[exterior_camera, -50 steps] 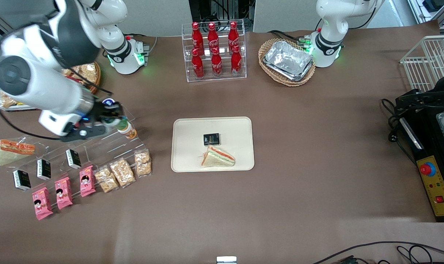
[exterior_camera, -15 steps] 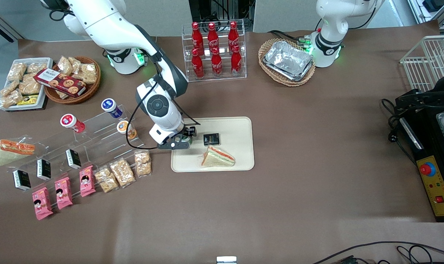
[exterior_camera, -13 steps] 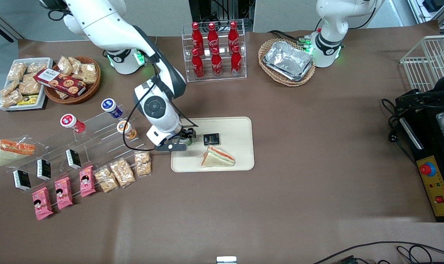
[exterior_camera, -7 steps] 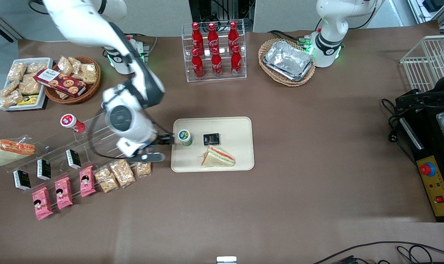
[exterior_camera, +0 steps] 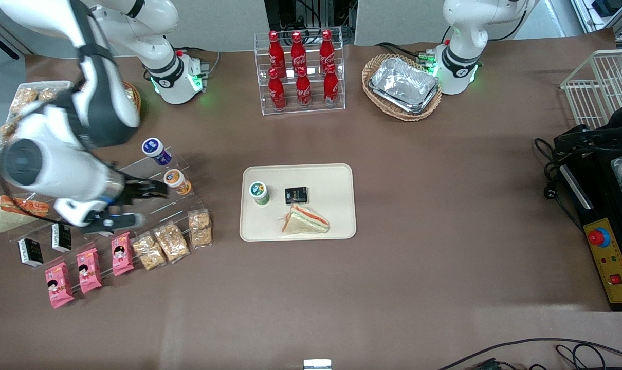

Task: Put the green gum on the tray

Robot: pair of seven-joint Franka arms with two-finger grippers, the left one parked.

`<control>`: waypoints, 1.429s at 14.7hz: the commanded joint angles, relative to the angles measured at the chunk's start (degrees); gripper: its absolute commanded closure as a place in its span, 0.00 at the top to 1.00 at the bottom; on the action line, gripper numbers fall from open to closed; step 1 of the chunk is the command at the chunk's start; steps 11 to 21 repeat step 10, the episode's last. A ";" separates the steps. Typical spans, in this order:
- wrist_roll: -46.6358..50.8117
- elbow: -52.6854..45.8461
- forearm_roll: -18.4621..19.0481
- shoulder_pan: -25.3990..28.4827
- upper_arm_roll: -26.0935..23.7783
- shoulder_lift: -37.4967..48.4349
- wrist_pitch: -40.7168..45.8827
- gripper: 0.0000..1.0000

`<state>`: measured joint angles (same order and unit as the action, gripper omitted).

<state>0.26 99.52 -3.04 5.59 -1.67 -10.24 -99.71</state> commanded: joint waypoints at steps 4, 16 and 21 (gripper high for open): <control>-2.10 -12.33 0.40 -5.31 1.31 0.13 14.97 1.00; -2.02 -17.34 0.58 -7.79 1.41 0.22 20.51 1.00; -2.02 -17.34 0.58 -7.79 1.41 0.22 20.51 1.00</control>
